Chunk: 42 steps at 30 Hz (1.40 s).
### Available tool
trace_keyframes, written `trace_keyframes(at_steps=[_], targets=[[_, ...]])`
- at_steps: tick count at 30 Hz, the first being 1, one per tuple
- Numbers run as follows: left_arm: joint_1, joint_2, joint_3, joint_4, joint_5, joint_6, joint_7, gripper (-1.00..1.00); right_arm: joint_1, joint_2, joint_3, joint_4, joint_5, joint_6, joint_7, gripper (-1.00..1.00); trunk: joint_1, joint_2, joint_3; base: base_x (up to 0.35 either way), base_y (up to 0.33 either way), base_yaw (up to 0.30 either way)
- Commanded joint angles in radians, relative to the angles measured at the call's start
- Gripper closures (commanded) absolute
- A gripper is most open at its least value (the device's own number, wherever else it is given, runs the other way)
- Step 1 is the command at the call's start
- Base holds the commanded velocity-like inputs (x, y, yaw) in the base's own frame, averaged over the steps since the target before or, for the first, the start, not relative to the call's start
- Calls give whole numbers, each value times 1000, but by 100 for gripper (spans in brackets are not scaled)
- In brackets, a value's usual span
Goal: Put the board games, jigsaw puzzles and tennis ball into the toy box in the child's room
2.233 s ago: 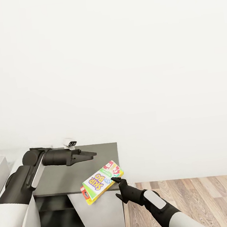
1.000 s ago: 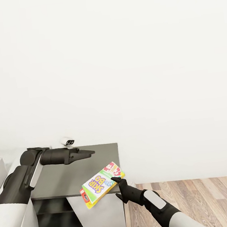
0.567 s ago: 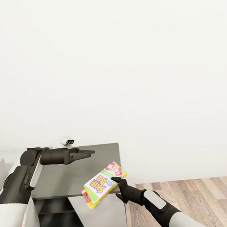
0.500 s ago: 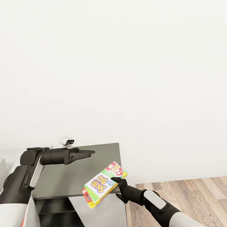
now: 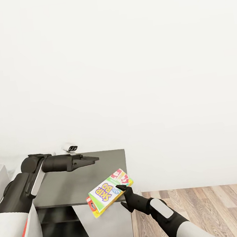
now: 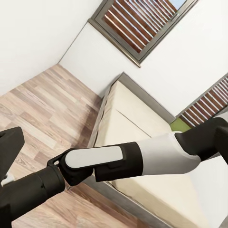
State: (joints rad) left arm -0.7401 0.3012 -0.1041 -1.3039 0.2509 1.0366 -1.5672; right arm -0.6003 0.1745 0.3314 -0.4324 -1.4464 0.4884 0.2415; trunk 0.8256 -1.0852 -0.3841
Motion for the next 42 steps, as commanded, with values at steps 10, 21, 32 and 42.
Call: trace_keyframes(at_steps=[10, 21, 32, 42], targets=[[-1, 1, -2, 0, 1, 11, -4, -100, -1, 0, 2, 1, 0, 1, 4, -100, 0, -1, -1, 0, 0, 0], [-1, 1, -2, 0, 1, 11, -4, -100, -1, 0, 2, 1, 0, 1, 4, -100, 42, -78, -36, 0, 0, 0], [-1, 1, -2, 0, 1, 11, -4, -100, -1, 0, 2, 1, 0, 1, 4, -100, 84, -155, -70, 0, 0, 0], [-1, 1, -2, 0, 1, 11, -4, -100, -1, 0, 2, 1, 0, 1, 4, -100, 100, -183, -83, 0, 0, 0]])
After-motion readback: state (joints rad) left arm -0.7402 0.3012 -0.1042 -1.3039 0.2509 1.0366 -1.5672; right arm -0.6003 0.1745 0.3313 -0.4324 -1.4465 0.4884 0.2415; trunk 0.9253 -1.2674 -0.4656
